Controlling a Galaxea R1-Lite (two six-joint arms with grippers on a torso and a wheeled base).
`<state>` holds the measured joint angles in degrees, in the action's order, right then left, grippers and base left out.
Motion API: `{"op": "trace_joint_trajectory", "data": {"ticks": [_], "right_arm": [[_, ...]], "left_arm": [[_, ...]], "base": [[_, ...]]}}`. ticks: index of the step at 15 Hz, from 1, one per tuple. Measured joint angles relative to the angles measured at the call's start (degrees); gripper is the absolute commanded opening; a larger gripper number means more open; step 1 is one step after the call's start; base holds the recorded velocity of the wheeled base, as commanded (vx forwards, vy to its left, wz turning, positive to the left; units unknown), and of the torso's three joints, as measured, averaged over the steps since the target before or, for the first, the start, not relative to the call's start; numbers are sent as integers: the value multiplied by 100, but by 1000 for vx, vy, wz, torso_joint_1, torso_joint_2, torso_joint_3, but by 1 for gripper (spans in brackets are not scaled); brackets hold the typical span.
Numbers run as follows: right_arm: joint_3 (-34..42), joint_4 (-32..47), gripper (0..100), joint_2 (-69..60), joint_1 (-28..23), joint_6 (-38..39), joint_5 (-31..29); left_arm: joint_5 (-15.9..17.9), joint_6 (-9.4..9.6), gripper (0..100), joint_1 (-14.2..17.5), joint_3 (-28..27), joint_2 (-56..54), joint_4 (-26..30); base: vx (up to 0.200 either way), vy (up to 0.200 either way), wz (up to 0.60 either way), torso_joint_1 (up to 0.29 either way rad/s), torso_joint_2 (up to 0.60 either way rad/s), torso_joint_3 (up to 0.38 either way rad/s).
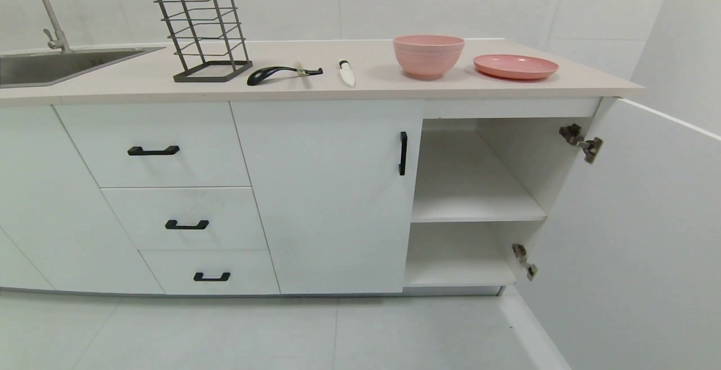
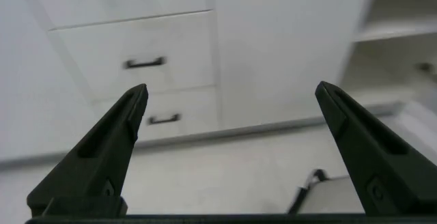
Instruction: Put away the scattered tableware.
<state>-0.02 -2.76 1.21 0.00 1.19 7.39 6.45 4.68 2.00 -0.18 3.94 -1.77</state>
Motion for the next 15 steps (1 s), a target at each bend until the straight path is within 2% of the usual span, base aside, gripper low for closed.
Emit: {"op": "trace_joint_trajectory", "data": {"ticks": [1,2,4,14,15], "right_arm": [[0,156,100,-22,-7,-104,-583],[-2,307,100,-33,-11,-160,-834],[-5,289,100,-41,-16,-140,-823],[-5,296,100,-48,-21,-108,-836],[-5,294,100,-48,-16,-106,-836]], "left_arm": [[-216,-30,100,-13,5,-35,155],[-222,-83,100,-52,7,-63,166],[-213,-283,100,-176,13,-144,167],[-278,-364,100,-211,18,-410,172],[-308,-371,100,-202,18,-412,169]], "base": [[0,0,0,0,0,0],[0,0,0,0,0,0],[0,0,0,0,0,0],[0,0,-60,1,0,1],[200,-200,0,2,7,7]]}}
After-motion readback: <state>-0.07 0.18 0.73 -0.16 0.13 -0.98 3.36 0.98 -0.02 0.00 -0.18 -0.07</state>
